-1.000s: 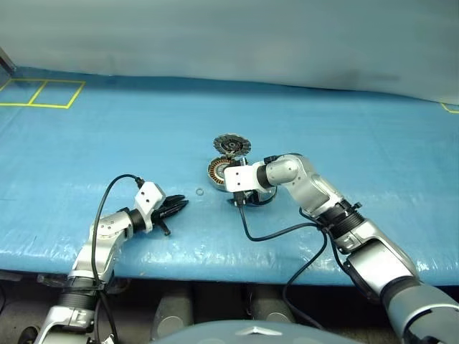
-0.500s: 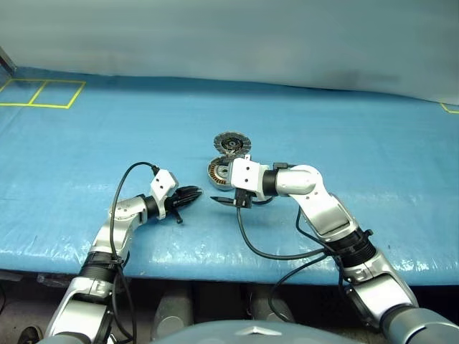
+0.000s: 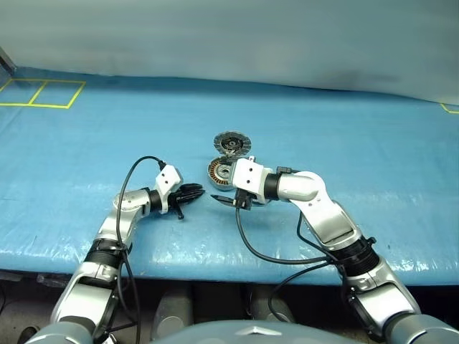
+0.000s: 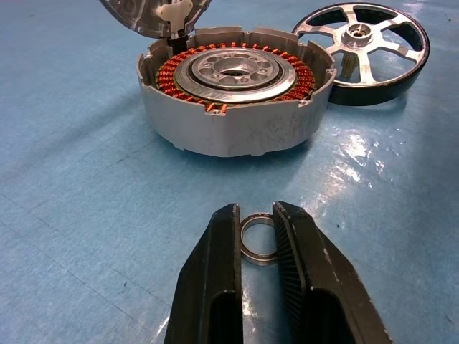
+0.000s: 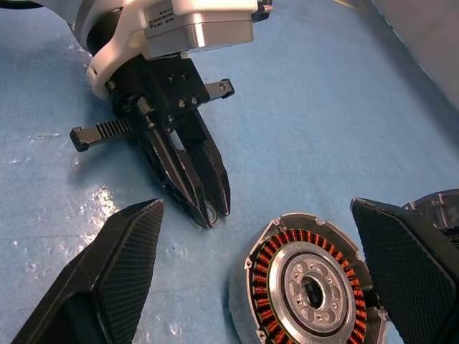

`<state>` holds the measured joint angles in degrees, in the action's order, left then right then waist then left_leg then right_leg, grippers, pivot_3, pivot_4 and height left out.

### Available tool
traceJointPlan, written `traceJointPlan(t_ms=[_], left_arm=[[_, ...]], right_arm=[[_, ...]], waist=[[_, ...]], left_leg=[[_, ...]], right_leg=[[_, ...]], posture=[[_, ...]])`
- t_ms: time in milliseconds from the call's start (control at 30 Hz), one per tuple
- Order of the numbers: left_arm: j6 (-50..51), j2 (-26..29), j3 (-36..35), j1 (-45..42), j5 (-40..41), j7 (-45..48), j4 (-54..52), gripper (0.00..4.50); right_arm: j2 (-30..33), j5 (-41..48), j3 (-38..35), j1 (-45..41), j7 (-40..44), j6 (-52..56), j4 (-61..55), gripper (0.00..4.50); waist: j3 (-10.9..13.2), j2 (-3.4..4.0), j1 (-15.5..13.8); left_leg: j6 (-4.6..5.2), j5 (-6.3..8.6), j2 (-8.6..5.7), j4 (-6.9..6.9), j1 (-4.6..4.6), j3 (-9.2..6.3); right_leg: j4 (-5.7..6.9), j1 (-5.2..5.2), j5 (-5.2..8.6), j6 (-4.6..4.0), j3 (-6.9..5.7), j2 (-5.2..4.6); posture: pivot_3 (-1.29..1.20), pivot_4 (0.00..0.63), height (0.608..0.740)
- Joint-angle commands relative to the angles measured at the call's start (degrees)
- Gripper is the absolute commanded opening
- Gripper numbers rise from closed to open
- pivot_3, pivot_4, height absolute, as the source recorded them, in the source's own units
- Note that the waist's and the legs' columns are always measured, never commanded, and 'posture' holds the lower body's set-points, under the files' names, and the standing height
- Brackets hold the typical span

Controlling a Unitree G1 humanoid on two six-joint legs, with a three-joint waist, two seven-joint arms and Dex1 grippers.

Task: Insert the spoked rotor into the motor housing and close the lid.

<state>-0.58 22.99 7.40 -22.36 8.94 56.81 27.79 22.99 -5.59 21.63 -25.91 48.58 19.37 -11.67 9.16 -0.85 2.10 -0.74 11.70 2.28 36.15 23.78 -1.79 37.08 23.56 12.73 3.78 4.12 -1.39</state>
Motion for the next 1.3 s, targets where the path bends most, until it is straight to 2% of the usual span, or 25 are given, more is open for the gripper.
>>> traceJointPlan(t_ms=[33, 500, 1300], left_arm=[[-1.5, 0.15, -0.38, 0.44, -0.69, -0.75, -0.23, 1.13], [0.7, 0.79, 1.55, 1.68, -2.29, 0.13, -0.05, 1.13], [-5.72, -0.08, -0.51, 1.04, -3.4, -6.47, 3.14, 1.13]], right_arm=[[0.12, 0.79, -0.87, -0.55, -0.58, -0.23, -1.73, 4.47], [0.46, 0.81, -0.29, -0.87, -0.27, -0.54, -1.47, 4.47], [0.45, 0.61, 0.41, -1.22, -0.09, -1.36, -0.68, 4.47]], waist=[[0.0, 0.0, -0.02], [-0.01, -0.01, 0.01], [-0.01, -0.01, 0.0]], left_leg=[[0.0, 0.0, 0.0, 0.0, 0.0, -0.01], [0.0, 0.0, 0.0, 0.0, -0.04, 0.0], [0.02, -0.02, 0.0, 0.06, -0.1, 0.0]], right_leg=[[0.0, 0.0, 0.0, 0.0, 0.0, 0.0], [0.01, -0.04, 0.0, 0.0, 0.0, 0.0], [0.07, -0.09, 0.0, 0.0, 0.01, 0.0]], posture=[[0.0, 0.15, 0.74], [0.0, 0.15, 0.74], [0.0, 0.15, 0.74]])
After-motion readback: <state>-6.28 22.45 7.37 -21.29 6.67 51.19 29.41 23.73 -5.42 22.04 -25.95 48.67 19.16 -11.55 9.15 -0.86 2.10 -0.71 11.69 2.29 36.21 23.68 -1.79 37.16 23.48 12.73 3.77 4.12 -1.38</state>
